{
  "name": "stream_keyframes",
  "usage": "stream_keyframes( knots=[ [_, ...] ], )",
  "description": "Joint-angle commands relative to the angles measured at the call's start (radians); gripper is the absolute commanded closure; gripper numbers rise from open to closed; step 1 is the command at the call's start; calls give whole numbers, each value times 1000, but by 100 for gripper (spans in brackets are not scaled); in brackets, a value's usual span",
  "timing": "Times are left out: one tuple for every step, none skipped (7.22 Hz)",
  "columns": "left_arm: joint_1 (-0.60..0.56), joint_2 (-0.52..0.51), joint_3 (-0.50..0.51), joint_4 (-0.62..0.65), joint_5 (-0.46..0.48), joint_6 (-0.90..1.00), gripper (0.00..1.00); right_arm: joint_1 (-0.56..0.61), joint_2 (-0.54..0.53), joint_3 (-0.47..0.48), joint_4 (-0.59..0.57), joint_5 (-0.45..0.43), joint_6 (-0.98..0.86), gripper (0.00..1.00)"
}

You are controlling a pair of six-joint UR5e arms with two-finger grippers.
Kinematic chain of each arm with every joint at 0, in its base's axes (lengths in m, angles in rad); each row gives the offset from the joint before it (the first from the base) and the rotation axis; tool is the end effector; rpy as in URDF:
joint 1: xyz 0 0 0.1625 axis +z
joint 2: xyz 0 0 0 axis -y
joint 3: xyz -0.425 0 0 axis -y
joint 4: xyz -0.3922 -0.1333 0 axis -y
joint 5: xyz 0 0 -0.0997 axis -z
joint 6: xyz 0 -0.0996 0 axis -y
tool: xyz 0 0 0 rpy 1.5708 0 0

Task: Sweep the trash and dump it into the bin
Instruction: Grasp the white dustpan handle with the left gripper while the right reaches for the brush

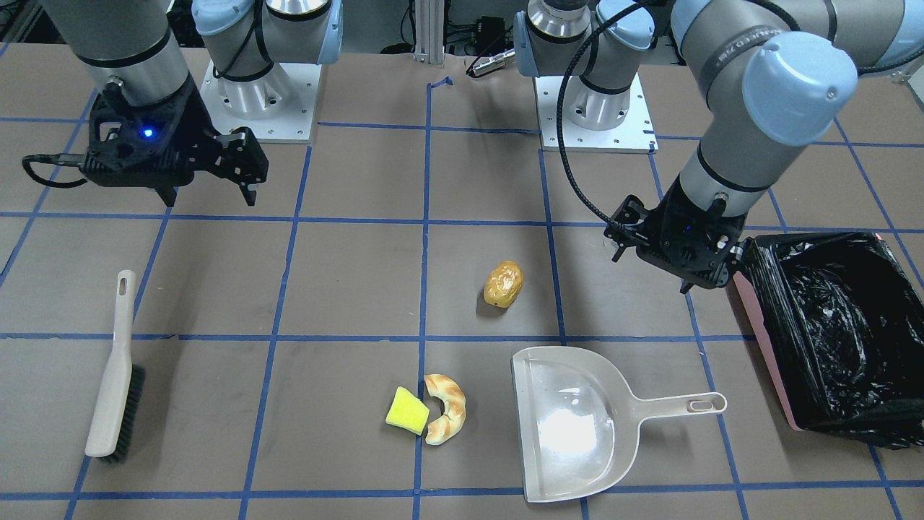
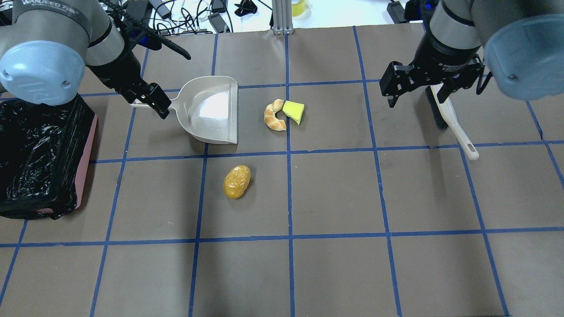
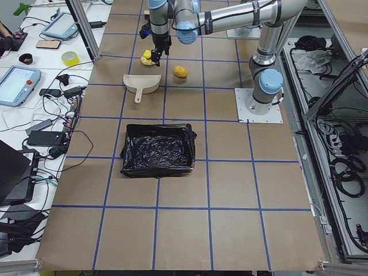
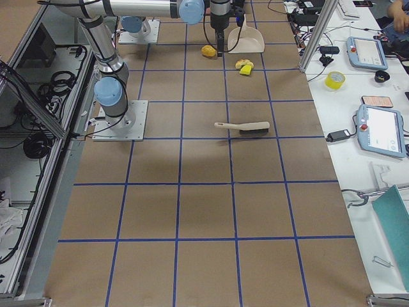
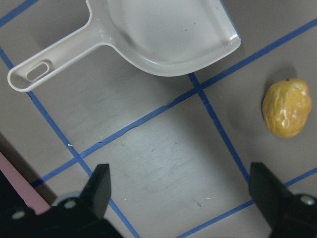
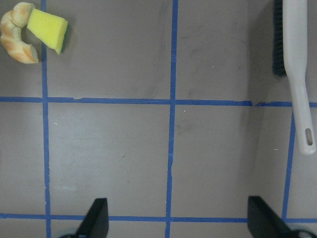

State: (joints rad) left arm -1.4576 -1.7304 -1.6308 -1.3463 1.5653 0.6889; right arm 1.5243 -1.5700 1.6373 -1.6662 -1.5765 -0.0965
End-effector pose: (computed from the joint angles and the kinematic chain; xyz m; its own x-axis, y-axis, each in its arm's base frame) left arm -0.0708 -0.5621 0.3975 -0.8388 0.5444 0.0011 0.5444 0.8388 -0.0073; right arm 0.1096 -0.4997 0.4644 -0.9987 -0.0498 0.0084 -0.0500 0.9984 -0.0274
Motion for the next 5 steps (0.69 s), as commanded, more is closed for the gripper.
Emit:
stream_keyframes(
  knots=[
    [64, -78, -1, 99, -10, 378, 0, -149, 45, 38, -45, 0, -156, 1],
    [68, -127, 8, 189, -8, 616, 0, -200, 71, 82, -123, -3, -182, 1],
    [68, -161, 18, 200, -5, 645, 0, -249, 106, 129, -220, -28, -222, 1],
    [68, -199, 50, 211, -4, 674, 0, -268, 148, 165, -328, -40, -300, 0],
    [68, -233, 77, 232, -7, 746, 0, -280, 178, 177, -364, -42, -307, 0]
  ],
)
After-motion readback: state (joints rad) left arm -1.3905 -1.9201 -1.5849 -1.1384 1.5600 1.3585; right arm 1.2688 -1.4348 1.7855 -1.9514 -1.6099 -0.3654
